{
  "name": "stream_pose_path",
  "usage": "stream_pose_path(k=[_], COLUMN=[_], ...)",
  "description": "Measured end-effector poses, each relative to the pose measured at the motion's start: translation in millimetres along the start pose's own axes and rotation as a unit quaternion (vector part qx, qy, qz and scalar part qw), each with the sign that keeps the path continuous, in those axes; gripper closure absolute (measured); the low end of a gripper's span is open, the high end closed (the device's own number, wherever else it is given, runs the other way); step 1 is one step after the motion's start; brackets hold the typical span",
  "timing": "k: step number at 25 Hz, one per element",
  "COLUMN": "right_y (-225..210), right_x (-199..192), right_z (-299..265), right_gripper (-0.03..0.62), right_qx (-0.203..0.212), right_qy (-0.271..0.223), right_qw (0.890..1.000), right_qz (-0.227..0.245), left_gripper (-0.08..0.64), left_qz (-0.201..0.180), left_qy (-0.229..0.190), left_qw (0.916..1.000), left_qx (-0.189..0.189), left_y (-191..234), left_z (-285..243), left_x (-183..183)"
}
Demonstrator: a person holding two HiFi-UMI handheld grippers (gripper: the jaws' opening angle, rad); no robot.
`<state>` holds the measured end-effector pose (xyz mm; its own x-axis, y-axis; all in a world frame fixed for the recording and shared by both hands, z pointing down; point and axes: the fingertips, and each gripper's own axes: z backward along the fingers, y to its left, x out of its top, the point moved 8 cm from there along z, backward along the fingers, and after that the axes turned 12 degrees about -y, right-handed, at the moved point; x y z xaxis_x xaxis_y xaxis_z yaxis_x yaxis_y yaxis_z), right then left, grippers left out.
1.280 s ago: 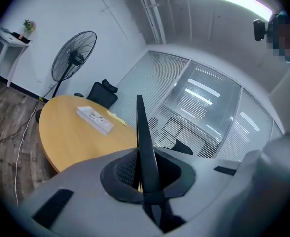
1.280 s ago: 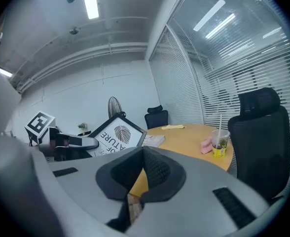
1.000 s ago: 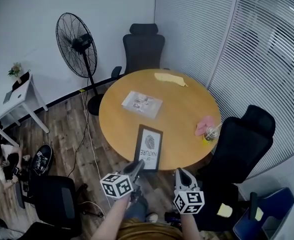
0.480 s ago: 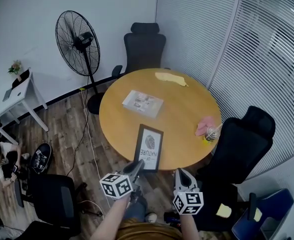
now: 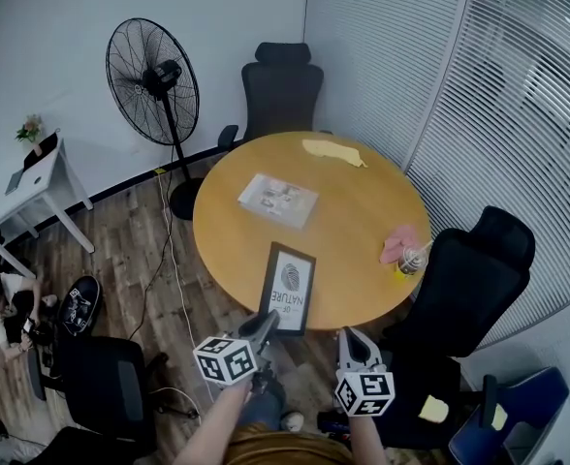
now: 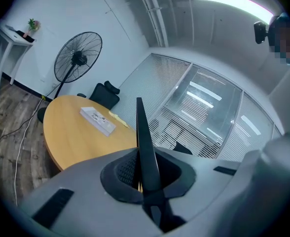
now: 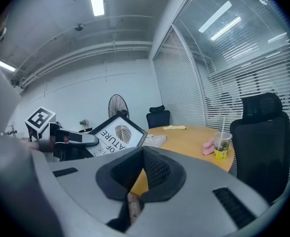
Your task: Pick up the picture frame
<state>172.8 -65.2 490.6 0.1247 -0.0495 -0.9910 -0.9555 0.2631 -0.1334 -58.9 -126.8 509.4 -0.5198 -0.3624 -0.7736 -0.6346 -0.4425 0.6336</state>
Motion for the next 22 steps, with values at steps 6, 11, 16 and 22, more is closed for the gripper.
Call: stream_pose_path(k=[6, 11, 16, 22], right_y=[-2, 0, 0, -3], right_x=[-2, -1, -1, 2], right_z=[1, 1, 2, -8], right_gripper=[0.58, 0.58, 0.58, 0.58], right_qx=[-0.004, 0.002, 0.005, 0.016], right_qy=[0.001, 0.001, 0.001, -0.004], right_qw=[1.0, 1.0, 1.0, 1.0], right_qz=[-0.001, 0.004, 0.005, 0.014], left_gripper=[0.505, 0.505, 0.505, 0.505], left_qz=[0.003, 0.006, 0.007, 0.006], left_qy=[0.001, 0.001, 0.002, -0.01], left_qw=[1.0, 1.0, 1.0, 0.9999], left_qx=[0.001, 0.001, 0.001, 0.002], left_y=[1, 2, 1, 4], left_z=[-1, 1, 0, -4], left_x=[-2, -1, -2, 3])
